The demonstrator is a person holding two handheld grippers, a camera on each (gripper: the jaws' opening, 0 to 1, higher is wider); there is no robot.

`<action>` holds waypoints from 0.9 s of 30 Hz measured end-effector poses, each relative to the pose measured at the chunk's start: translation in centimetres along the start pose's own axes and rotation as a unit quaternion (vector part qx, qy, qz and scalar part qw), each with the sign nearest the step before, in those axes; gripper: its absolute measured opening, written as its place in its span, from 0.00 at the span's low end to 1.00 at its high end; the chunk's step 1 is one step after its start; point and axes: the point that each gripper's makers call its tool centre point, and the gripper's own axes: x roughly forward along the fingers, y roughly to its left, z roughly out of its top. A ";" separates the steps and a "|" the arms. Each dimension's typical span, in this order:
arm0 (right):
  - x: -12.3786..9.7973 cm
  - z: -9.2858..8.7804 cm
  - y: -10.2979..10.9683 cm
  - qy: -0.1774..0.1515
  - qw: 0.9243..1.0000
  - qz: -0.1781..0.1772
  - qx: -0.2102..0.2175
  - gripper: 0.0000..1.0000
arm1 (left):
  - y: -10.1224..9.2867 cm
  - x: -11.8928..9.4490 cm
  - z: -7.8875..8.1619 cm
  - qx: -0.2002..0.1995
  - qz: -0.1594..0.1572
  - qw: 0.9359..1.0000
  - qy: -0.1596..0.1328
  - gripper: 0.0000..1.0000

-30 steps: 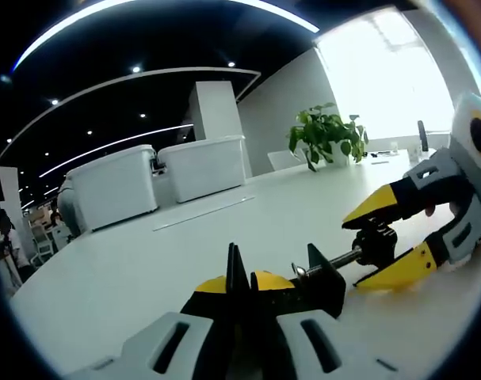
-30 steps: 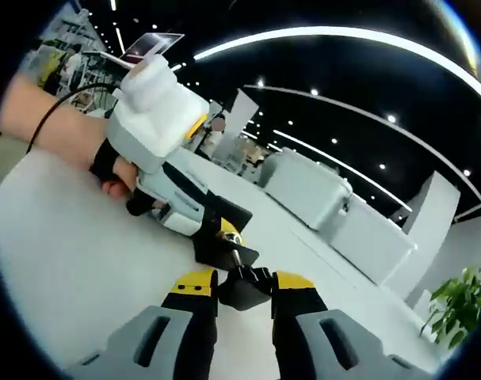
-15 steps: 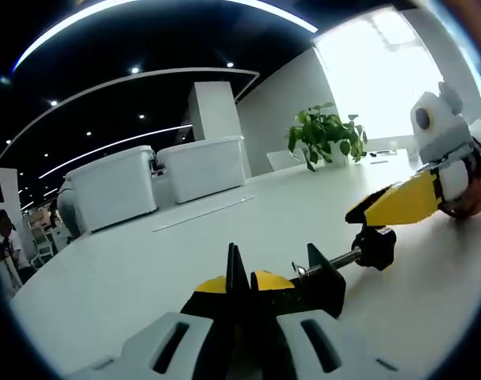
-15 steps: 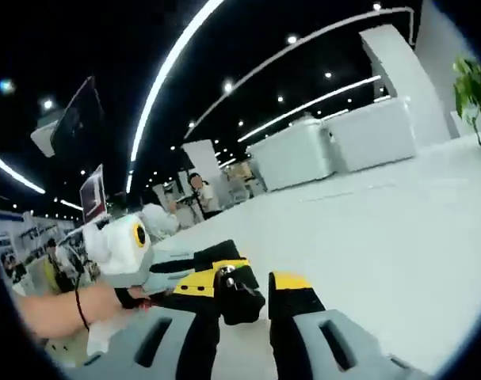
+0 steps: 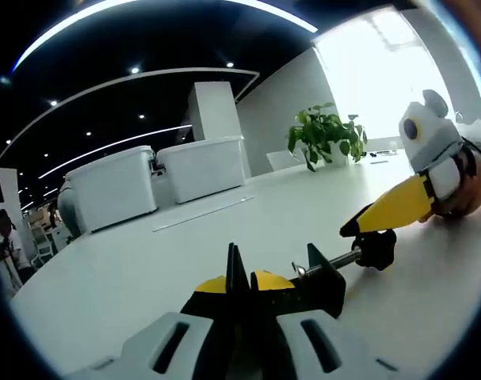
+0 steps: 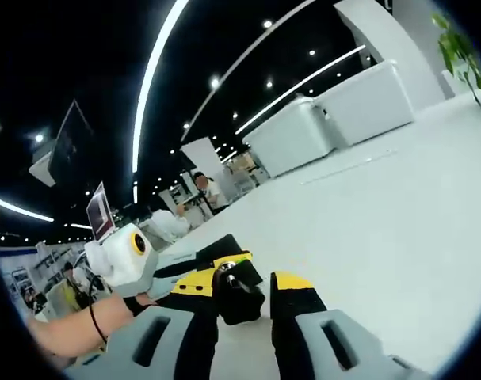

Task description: Clamp the fixed fixture on the desktop, loosen the retaining clip, secure it to the edge of the desk, and tighten the retaining clip.

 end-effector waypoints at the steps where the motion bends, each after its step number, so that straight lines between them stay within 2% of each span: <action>1: 0.0 0.0 0.0 0.000 1.000 -0.001 0.000 0.26 | 0.0 0.0 0.0 0.000 0.000 1.000 0.000 0.07; 3: 0.0 0.0 -0.1 -0.001 1.000 0.001 0.004 0.26 | 0.0 0.0 0.0 0.000 0.001 1.000 0.000 0.07; 5: 0.1 -0.5 0.8 0.012 1.000 0.022 0.003 0.26 | 0.0 0.0 0.0 0.001 0.000 1.000 0.000 0.07; 8: 0.3 -1.7 1.0 0.038 0.998 0.020 -0.034 0.28 | 0.0 0.0 0.0 0.001 -0.001 1.000 0.000 0.07; 14: 0.5 -1.5 0.5 0.035 0.999 0.007 -0.018 0.27 | 0.0 0.0 0.0 0.001 -0.002 1.000 -0.001 0.07; 16: 0.5 -1.5 0.6 0.031 0.999 0.009 -0.042 0.27 | 0.0 -0.1 0.0 0.002 -0.002 1.000 -0.001 0.07; 18: 0.5 -1.4 0.7 0.026 0.996 0.004 -0.089 0.27 | 0.0 -0.1 0.0 0.002 -0.002 1.000 -0.001 0.07; 20: 0.5 -1.3 0.9 0.019 0.989 -0.003 -0.149 0.27 | 0.0 -0.1 0.0 0.002 -0.002 1.000 -0.001 0.07; 22: 0.5 -1.3 1.2 0.017 0.976 -0.014 -0.214 0.27 | -0.1 -0.1 0.0 0.002 -0.002 1.000 -0.001 0.07; 24: 0.5 -1.3 1.2 0.015 0.968 -0.025 -0.250 0.27 | -0.1 -0.1 0.0 0.002 -0.001 1.000 -0.001 0.07; 27: 0.6 -1.2 1.3 0.013 0.942 -0.046 -0.333 0.27 | -0.1 -0.1 0.0 0.003 0.000 1.000 -0.001 0.07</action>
